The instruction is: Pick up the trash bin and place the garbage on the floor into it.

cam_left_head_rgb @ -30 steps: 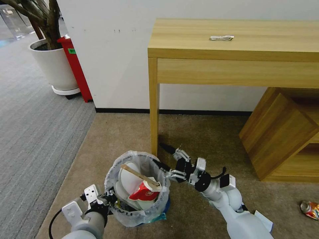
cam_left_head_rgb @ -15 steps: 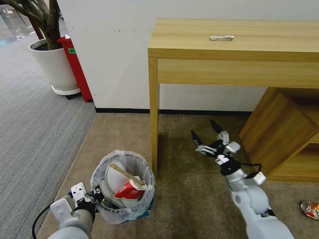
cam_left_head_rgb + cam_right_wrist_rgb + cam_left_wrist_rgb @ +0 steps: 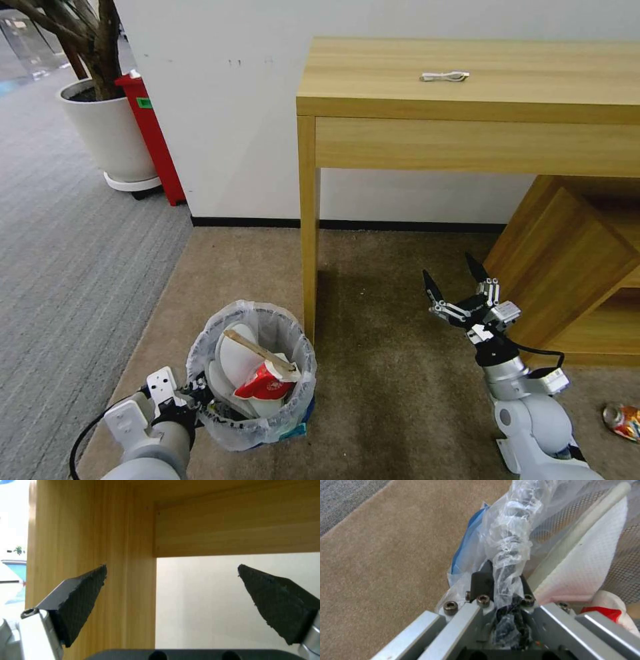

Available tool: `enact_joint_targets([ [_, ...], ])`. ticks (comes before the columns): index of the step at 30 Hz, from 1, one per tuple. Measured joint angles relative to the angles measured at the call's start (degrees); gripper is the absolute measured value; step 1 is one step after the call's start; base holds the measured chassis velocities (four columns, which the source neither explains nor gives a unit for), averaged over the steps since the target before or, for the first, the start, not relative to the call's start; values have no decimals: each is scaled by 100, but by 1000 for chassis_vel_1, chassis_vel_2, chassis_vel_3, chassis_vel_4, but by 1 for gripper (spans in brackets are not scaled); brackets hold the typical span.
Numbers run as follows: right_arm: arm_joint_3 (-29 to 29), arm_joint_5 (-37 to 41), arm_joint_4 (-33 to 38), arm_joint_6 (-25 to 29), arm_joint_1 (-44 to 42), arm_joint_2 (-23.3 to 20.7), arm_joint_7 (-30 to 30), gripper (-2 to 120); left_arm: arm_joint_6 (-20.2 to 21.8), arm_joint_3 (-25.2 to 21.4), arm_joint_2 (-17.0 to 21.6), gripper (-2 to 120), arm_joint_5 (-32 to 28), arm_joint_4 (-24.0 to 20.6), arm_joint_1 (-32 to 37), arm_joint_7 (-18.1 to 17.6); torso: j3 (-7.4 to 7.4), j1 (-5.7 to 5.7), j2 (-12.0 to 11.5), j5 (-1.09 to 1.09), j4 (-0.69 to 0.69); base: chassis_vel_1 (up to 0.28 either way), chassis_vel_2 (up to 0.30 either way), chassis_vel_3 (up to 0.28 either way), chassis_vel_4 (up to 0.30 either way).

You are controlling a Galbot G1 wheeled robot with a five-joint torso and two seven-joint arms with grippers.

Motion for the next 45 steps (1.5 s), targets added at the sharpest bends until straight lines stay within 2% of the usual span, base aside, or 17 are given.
enact_joint_targets([
  [11,-161,-49,-21,6,78,58,-64,100,-86,-7,49,1,-29,-114,142,69,0,0,0,0,0,0,0,0,0],
  [26,-157,-22,-80,-3,115,-2,-45,100,-110,302,-26,1,-337,-269,355,37,0,0,0,0,0,0,0,0,0],
  [45,-303,-20,-398,-5,395,-25,17,100,-52,648,-55,1,-133,-251,324,112,0,0,0,0,0,-5,-5,-5,-9],
])
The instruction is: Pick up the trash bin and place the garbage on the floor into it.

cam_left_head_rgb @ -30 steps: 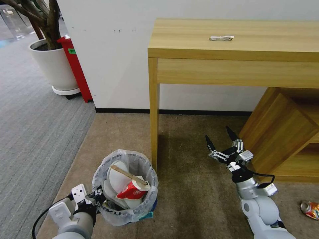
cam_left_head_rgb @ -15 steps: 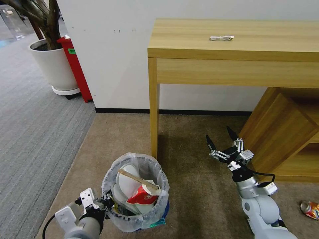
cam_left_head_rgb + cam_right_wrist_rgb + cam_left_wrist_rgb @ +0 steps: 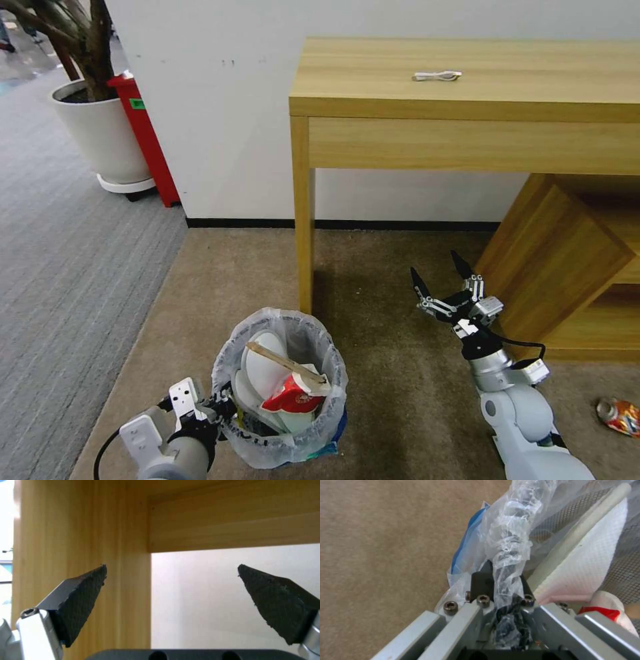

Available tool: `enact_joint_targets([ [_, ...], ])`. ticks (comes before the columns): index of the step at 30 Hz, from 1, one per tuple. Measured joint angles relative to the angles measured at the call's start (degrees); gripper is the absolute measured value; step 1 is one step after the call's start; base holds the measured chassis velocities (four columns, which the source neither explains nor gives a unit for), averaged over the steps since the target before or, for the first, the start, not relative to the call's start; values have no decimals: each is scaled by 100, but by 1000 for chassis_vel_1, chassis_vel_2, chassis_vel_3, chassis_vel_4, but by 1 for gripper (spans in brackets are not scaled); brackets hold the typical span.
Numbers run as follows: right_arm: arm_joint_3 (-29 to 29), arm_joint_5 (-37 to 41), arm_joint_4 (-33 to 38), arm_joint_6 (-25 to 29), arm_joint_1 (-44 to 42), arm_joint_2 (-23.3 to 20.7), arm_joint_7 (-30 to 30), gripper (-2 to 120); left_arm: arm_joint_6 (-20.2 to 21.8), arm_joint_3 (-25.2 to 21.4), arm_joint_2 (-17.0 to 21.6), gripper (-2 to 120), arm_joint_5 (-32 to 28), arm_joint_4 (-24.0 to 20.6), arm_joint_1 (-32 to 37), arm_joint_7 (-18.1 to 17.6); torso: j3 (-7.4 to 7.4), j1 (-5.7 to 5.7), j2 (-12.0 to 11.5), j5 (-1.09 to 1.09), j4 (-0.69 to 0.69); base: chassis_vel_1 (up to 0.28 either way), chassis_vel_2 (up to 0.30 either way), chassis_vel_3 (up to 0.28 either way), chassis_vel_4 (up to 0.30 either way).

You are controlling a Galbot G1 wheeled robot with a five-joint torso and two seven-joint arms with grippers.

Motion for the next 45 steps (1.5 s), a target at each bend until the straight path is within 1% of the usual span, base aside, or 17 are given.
enact_joint_targets([
  [18,-55,19,-157,-6,155,-51,46,100,24,121,38,1,15,122,-106,0,0,0,0,0,0,-96,-99,-98,-103],
  [45,36,54,-48,-27,123,-67,46,100,16,128,63,1,125,-5,80,37,0,0,0,0,0,-122,-127,-129,-123],
])
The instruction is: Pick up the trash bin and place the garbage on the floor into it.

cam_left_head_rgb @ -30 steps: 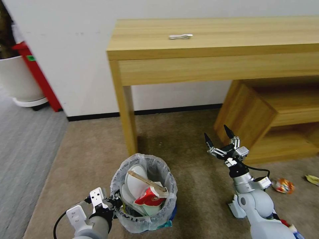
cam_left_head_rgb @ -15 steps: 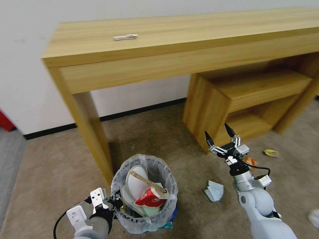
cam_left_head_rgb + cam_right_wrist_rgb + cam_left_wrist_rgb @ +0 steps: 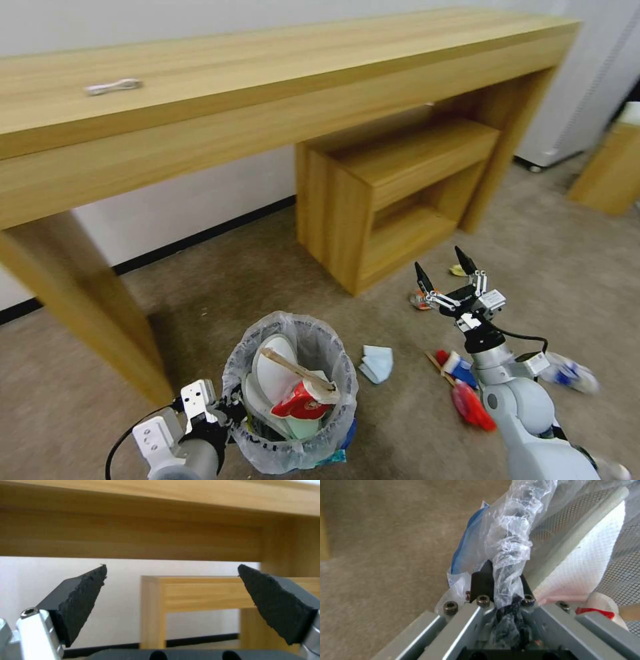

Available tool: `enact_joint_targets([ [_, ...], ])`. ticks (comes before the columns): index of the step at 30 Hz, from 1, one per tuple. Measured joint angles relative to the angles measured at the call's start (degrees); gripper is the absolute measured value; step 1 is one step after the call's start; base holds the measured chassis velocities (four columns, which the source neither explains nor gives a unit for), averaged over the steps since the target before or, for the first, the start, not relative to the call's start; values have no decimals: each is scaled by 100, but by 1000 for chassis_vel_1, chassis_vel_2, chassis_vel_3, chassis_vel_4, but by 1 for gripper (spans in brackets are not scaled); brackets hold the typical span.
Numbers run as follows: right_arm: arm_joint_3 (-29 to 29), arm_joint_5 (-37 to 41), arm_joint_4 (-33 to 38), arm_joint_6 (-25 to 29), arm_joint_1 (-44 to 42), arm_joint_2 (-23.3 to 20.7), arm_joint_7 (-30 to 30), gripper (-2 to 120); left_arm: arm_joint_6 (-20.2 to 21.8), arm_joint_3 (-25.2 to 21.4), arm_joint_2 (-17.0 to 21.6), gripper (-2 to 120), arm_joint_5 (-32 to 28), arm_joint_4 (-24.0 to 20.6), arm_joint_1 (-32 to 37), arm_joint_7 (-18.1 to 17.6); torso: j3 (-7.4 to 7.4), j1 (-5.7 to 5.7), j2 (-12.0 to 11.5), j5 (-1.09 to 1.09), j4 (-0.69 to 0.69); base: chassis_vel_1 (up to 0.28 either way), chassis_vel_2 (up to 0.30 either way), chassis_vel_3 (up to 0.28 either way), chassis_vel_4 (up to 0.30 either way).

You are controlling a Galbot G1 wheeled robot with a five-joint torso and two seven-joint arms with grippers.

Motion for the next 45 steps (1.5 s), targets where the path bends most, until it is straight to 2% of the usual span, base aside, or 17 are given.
enact_joint_targets([
  [17,55,3,-46,10,-20,-10,11,100,-110,-210,31,1,85,8,-3,93,0,0,0,0,-1,-84,-85,-85,-86],
  [23,279,-69,-177,23,-1,-8,426,100,-221,-731,53,1,112,-2,-233,136,0,0,0,0,0,0,0,0,0],
  [25,300,-76,-183,23,-1,-5,472,100,-229,-759,47,1,111,1,-246,140,0,0,0,0,1,0,0,0,0],
  [27,473,-107,-249,21,-12,0,678,100,-277,-1032,-39,1,82,41,-335,171,0,0,0,0,0,0,0,0,0],
  [33,662,-113,-284,34,-87,-32,766,100,-295,-1428,-112,1,-17,52,-469,203,0,0,0,0,0,0,0,0,0],
  [38,624,-111,-270,52,-139,-19,790,100,-295,-1852,-144,1,-202,40,-564,218,0,0,0,0,0,0,0,0,0],
  [45,450,-127,-158,-110,-209,-49,1007,100,-292,-2108,-160,1,-337,66,-561,229,0,0,0,-1,0,0,0,0,0],
])
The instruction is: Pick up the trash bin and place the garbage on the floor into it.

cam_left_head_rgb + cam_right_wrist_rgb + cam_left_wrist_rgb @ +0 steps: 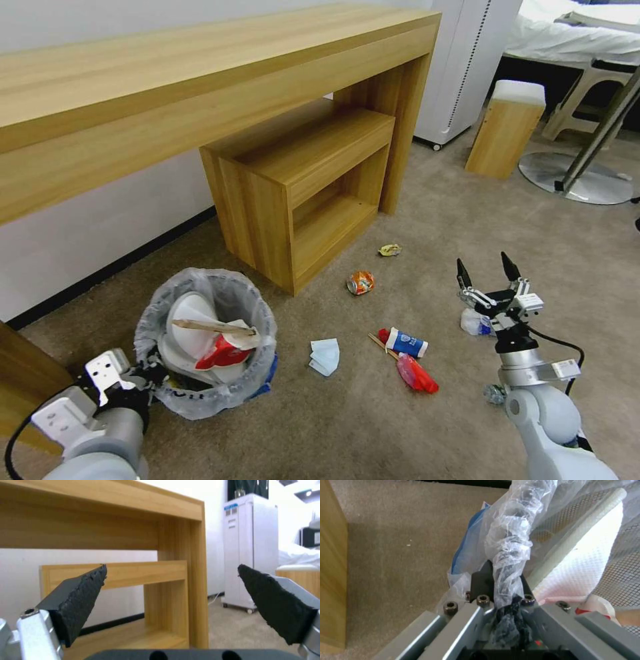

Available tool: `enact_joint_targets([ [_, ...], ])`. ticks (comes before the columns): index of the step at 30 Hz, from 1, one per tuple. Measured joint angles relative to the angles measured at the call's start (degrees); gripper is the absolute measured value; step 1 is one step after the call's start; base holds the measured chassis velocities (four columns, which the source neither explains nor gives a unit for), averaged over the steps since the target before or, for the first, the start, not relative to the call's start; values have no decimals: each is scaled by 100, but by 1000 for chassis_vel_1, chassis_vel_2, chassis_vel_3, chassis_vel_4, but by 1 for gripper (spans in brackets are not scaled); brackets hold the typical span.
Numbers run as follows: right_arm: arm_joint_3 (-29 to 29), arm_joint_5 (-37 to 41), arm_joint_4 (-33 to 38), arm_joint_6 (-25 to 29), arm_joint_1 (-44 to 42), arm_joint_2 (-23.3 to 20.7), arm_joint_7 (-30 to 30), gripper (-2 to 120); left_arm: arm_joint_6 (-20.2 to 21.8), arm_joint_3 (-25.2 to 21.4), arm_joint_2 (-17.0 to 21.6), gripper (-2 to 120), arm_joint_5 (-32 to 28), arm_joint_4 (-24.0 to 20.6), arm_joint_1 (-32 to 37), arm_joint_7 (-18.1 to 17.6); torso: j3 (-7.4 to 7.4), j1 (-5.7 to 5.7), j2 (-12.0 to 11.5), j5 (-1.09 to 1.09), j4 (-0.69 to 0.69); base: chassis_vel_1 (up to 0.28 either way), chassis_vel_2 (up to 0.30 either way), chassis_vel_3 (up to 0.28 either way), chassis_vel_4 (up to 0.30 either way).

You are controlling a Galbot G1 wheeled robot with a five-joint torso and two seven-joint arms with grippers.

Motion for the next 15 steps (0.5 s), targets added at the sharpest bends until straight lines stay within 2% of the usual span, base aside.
enact_joint_targets([
  [10,-441,-247,55,-813,-64,-360,283,100,0,54,-55,1,75,35,58,6,0,0,0,1,0,0,0,0,0],
  [15,-849,-133,-110,-1847,82,-642,343,100,-16,172,-74,1,173,6,98,7,0,0,0,1,0,0,0,0,0],
])
